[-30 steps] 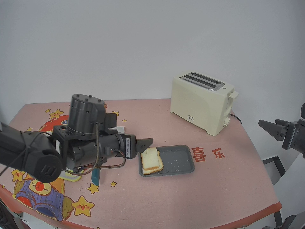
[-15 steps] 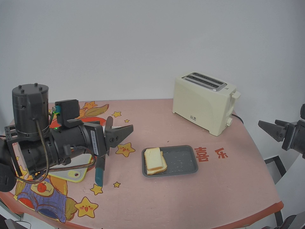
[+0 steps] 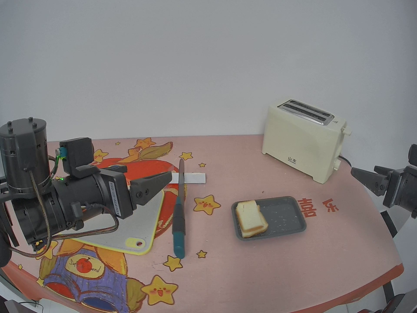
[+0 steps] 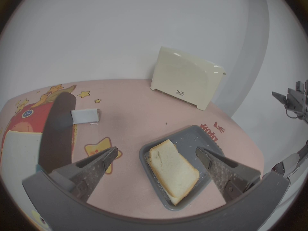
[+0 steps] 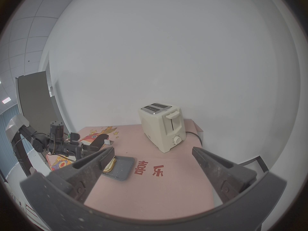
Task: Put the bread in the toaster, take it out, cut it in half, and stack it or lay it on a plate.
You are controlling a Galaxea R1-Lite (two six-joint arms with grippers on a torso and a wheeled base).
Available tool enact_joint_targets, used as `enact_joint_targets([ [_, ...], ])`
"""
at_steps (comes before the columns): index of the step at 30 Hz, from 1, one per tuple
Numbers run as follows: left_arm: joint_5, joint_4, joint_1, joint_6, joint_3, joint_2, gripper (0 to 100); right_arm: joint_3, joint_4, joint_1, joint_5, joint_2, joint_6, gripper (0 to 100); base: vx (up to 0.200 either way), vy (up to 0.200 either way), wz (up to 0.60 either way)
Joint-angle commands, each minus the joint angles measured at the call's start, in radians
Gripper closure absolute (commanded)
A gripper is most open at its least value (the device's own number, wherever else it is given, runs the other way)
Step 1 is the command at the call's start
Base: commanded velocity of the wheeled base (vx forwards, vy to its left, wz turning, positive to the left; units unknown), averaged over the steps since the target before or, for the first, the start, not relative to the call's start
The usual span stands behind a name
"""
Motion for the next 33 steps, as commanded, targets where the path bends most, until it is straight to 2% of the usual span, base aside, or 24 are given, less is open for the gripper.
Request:
enact_joint_targets([
  [1,0.000,0.000,0.000,0.000,0.009,-0.019,0,0.000,0.000,0.000,0.000,0.002,0.000,0,0.000,0.200,0.00],
  [14,0.003,-0.008,0.003,0.004,0.043,-0.026,0,0.000,0.000,0.000,0.000,0.003,0.000,0,0.000,0.200,0.00],
  [22,0.011,-0.008,0.004,0.008,0.087,-0.102,0,0.000,0.000,0.000,0.000,0.003,0.000,0,0.000,0.200,0.00],
  [28,0.097,-0.009,0.015,0.005,0.121,-0.187,0,0.003,-0.001,0.000,0.000,0.003,0.000,0,0.000,0.033,0.00],
  [31,0.105,-0.009,0.017,0.008,0.138,-0.231,0,0.003,-0.001,0.000,0.000,0.003,0.000,0,0.000,0.000,0.00],
  [33,0.111,-0.008,0.049,0.008,0.159,-0.282,0,0.003,-0.001,0.000,-0.002,0.003,0.000,0,0.000,0.000,0.00],
])
